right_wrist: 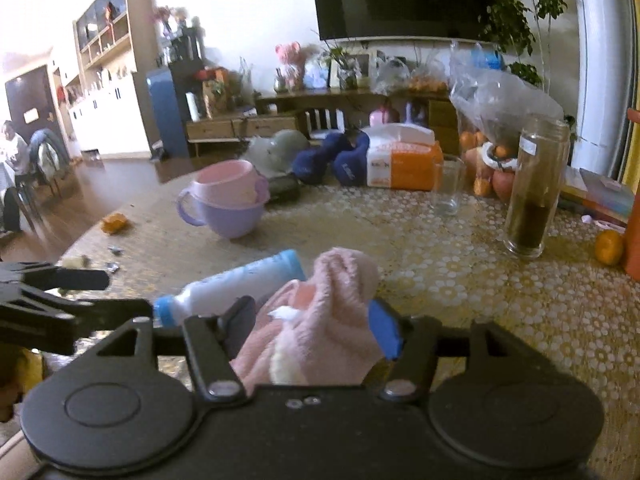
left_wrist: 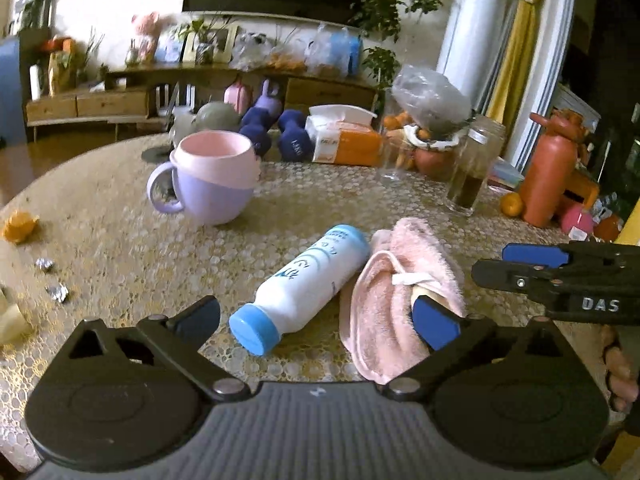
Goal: Clean container
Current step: 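Lay the bottle on the table and open the left tool while the right tool releases the towel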
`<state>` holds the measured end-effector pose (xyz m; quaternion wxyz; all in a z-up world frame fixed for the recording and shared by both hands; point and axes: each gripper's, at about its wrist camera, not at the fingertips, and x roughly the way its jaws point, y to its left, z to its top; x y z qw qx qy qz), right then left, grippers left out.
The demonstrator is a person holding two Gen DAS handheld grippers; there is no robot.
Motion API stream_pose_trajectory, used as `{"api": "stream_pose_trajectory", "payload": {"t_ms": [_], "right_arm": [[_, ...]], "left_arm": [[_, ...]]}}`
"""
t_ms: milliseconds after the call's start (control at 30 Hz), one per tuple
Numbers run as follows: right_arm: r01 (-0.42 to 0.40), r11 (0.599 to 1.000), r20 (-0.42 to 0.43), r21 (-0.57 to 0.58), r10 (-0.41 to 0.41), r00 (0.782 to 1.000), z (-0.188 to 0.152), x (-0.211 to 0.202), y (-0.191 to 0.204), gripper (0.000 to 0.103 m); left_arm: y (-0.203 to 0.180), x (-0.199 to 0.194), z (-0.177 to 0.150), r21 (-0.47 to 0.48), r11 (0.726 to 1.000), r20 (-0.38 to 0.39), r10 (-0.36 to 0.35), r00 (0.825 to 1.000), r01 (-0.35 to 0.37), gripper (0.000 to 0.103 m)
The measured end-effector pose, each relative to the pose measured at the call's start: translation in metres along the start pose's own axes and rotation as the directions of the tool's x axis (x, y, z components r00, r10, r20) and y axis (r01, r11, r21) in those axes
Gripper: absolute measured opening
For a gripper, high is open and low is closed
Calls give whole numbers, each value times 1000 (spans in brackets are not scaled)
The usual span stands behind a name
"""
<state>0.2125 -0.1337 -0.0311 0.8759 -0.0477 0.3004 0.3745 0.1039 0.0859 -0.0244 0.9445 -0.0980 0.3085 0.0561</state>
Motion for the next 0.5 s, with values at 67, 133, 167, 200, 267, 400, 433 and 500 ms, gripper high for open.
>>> {"api": "stream_pose_trajectory", "payload": {"t_ms": [67,133,167,200,267,400,433,500], "right_arm": [[-7,1000,15,3,7,1000,-2,-9,4,63],[-19,1000,24,14,18,1000,-3,-17,5,63],[-18,1000,30,17,18,999,-4,-21,6,64],[-18,1000,34,20,17,999,-6,-24,7,64],[-19,999,39,28,18,999,-9,-30,8,64],[-10,999,44,47,8,999,-15,-40,7,64],[-7,999,44,54,4,999,-17,-41,6,64],[0,998,41,66,-3,999,-19,-43,5,64]], "left_arm": [[-5,-4,-2,10,1000,4,-1,1000,1,103],[-9,-7,-3,11,1000,1,-7,1000,6,103],[-11,-8,-4,12,1000,0,-5,1000,5,103],[-13,-10,-4,18,1000,0,-4,1000,4,103],[-17,-13,-5,35,999,8,11,1000,-11,103],[-23,-20,-7,48,999,23,13,1000,-14,103],[-24,-21,-6,48,999,20,9,1000,-10,103],[-25,-23,-6,50,999,15,-2,1000,1,103]]}}
